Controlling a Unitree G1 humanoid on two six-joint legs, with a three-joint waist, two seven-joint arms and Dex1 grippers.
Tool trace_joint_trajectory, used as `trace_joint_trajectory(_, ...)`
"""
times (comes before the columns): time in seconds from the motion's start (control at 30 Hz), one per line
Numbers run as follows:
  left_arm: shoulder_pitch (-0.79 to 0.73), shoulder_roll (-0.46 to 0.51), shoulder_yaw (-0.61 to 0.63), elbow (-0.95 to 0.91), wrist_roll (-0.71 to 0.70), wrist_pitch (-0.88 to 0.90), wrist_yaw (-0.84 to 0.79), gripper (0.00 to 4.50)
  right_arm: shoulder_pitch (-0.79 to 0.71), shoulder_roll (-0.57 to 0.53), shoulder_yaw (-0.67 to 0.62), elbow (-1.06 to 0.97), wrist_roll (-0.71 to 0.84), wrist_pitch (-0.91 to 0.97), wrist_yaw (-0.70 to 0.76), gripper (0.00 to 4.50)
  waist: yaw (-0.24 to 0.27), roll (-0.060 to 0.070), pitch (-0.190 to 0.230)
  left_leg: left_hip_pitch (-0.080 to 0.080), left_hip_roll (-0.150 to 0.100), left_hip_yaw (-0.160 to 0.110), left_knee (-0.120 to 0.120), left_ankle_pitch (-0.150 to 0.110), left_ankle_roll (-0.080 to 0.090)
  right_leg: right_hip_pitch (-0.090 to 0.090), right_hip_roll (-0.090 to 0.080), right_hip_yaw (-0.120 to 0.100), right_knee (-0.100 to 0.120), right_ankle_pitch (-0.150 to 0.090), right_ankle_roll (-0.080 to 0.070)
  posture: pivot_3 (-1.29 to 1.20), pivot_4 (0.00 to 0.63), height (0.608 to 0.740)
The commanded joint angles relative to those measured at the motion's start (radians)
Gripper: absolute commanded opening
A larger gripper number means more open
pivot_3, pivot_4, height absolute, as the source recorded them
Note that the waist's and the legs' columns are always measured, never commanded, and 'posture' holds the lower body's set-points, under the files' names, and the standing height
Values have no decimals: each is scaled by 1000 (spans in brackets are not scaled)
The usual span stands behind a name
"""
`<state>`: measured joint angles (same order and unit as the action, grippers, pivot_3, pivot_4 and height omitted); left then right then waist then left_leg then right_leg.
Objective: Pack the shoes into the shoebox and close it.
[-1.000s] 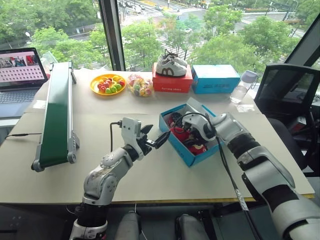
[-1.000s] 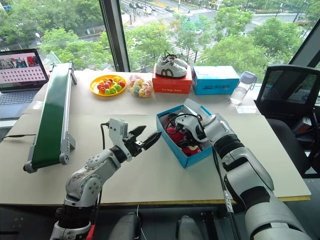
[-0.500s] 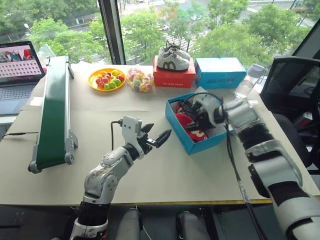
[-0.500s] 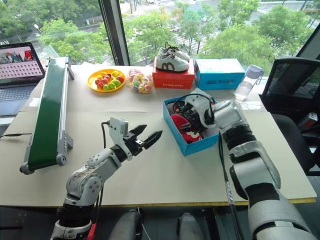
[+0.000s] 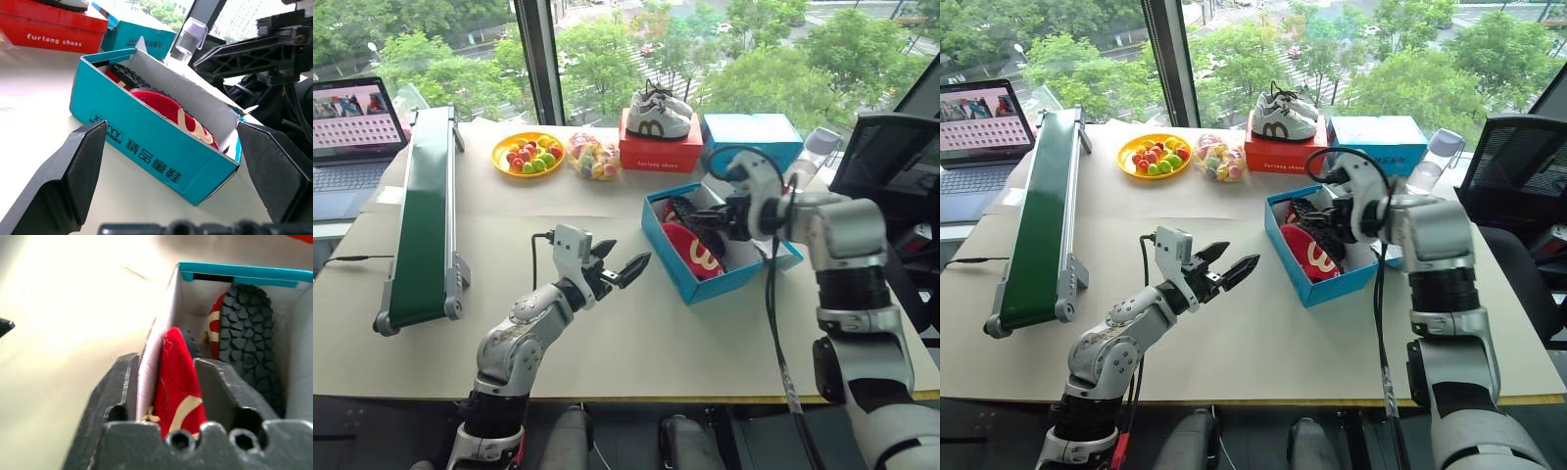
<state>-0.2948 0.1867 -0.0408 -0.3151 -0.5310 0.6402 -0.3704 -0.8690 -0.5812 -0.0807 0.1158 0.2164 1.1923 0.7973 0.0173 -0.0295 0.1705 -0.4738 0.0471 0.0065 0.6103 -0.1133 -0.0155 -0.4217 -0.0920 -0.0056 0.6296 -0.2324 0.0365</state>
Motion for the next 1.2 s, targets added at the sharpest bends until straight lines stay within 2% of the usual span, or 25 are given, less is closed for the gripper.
trace_joint_trajectory(0.03, -1, 2, -3, -30, -11, 2, -14, 4500, 68, -137, -125, -136, 102, 99, 59, 1066, 4, 0, 0, 0, 0, 0, 0, 0, 0, 0, 0, 0, 0, 0, 0, 0, 150, 740)
trace_joint_trajectory(0.1, -2, 3, -7, -25, -11, 3, -18, 4500, 111, -191, -180, -153, 142, 148, 66, 1066, 2, 0, 0, -1, 0, 0, 0, 0, 0, 0, 0, 0, 0, 0, 0, 0, 150, 740)
trace_joint_trajectory(0.23, -12, -1, -10, -14, -13, 6, -27, 4500, 214, -239, -221, -93, 117, 150, -13, 1066, -4, 0, 0, 2, 0, 0, 1, 0, 1, 1, 0, 1, 0, 0, 0, 0, 150, 740)
trace_joint_trajectory(0.47, -29, -7, -13, 2, -9, 9, -39, 4500, 221, -74, -228, 154, 25, 18, -276, 1066, -20, 0, 0, 7, 0, 4, 2, 0, 1, 2, 2, 8, 2, 1, 1, 0, 150, 740)
trace_joint_trajectory(0.53, -33, -6, -7, 0, -13, 13, -40, 4500, 186, -20, -266, 297, 14, -58, -355, 1066, -20, 1, 0, 7, 0, 5, 2, 0, 1, 2, 2, 10, 2, 2, 1, 0, 150, 740)
trace_joint_trajectory(0.67, -41, -1, 2, 0, -14, 14, -40, 4500, 116, 3, -315, 579, 6, -233, -461, 1066, -20, 1, 0, 7, 0, 8, 2, 0, 1, 2, 2, 12, 1, 2, 3, 0, 150, 740)
trace_joint_trajectory(0.9, -39, -1, 8, -12, -13, 16, -33, 4500, -5, 17, -514, 999, 124, -491, -647, 1066, -30, 0, 0, 11, 0, 11, 2, 0, 1, 5, 2, 15, 0, 3, 4, 0, 150, 740)
trace_joint_trajectory(1.03, -52, -1, 15, -13, -15, 17, -31, 4500, -31, 36, -646, 1118, 239, -596, -720, 1066, -34, 0, 0, 22, 0, 11, 1, -2, 3, 18, 2, 15, -5, -3, 7, 0, 150, 740)
trace_joint_trajectory(1.2, -69, 8, 13, -7, -12, 21, -39, 4500, -40, 90, -822, 1186, 411, -717, -748, 1066, -43, -4, -1, 23, 0, 12, 4, -2, 3, 20, 3, 18, -6, -3, 6, 0, 150, 740)
